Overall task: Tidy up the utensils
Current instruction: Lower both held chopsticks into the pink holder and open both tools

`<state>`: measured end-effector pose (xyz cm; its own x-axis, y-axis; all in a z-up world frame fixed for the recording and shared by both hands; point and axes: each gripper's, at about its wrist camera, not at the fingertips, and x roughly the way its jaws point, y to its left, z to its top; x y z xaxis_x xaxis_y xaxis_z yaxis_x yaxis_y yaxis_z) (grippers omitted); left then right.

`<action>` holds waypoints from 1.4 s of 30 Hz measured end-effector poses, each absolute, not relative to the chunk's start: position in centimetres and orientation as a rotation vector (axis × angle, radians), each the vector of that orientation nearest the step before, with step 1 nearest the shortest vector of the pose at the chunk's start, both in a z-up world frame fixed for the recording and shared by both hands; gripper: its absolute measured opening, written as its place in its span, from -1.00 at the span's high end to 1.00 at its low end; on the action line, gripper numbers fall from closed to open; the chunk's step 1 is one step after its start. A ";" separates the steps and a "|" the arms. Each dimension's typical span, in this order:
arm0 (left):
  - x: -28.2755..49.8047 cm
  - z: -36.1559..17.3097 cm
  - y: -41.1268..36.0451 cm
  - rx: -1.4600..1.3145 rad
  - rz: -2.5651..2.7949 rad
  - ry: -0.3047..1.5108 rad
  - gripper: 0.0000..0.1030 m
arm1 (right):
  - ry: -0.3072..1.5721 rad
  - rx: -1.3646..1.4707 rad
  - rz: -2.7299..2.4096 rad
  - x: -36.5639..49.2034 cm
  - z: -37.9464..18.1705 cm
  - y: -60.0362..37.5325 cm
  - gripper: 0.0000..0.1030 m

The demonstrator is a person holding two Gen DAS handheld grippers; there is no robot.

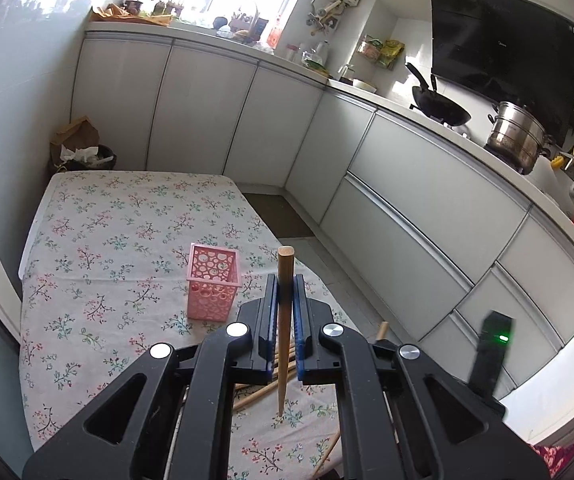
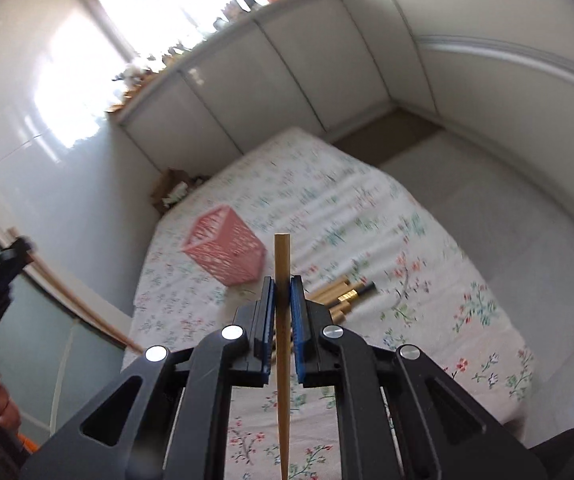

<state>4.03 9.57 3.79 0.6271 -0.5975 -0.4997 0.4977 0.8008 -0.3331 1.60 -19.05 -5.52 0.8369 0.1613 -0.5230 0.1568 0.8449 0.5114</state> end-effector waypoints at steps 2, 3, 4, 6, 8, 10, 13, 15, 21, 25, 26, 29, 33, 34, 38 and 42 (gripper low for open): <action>4.3 4.1 9.5 -0.173 -0.624 0.632 0.87 | 0.553 0.560 0.023 0.6 -3.9 -18.9 0.84; 4.5 4.2 9.4 -0.173 -0.620 0.632 0.87 | 0.533 0.555 0.033 0.3 -3.0 -18.8 0.84; 4.7 4.5 9.2 -0.172 -0.617 0.631 0.87 | 0.513 0.553 0.039 0.0 -2.1 -18.8 0.84; 5.1 5.1 9.0 -0.168 -0.607 0.621 0.87 | 0.478 0.552 0.054 -0.2 -0.4 -18.8 0.84; 5.7 6.0 9.0 -0.170 -0.593 0.602 0.87 | 0.446 0.544 0.063 0.1 1.1 -18.9 0.84; 6.5 7.1 8.9 -0.177 -0.580 0.578 0.87 | 0.413 0.537 0.071 0.9 2.8 -19.0 0.84; 8.0 8.9 8.8 -0.191 -0.557 0.532 0.87 | 0.360 0.534 0.071 2.4 5.2 -19.5 0.84; 9.1 9.8 8.8 -0.194 -0.537 0.507 0.87 | 0.326 0.527 0.067 3.6 6.7 -19.7 0.84; 13.4 10.9 8.7 -0.205 -0.459 0.438 0.87 | 0.266 0.518 0.054 7.6 9.3 -20.4 0.84; 17.1 8.8 8.5 -0.208 -0.397 0.446 0.87 | 0.238 0.502 0.048 10.4 9.8 -20.1 0.84; 18.0 7.9 8.4 -0.206 -0.383 0.458 0.87 | 0.234 0.501 0.050 11.3 9.8 -20.0 0.84; 19.9 4.6 8.1 -0.213 -0.384 0.513 0.86 | 0.231 0.499 0.056 13.3 9.2 -19.4 0.84; 20.0 1.5 8.8 -0.245 -0.384 0.561 0.54 | 0.237 0.464 0.063 15.9 8.0 -18.0 0.84; 19.0 1.3 9.7 -0.270 -0.380 0.538 0.45 | 0.236 0.456 0.063 16.2 7.8 -17.7 0.84; 15.9 2.7 13.0 -0.373 -0.366 0.456 0.04 | 0.237 0.425 0.072 17.4 7.2 -16.4 0.84; 14.1 4.9 15.7 -0.420 -0.325 0.389 0.01 | 0.231 0.412 0.075 18.7 6.7 -15.7 0.84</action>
<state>14.09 15.71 4.86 0.8762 -0.3808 -0.2955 0.2232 0.8640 -0.4514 18.72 -15.73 6.71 0.9711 0.1191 -0.2069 -0.0257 0.9138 0.4054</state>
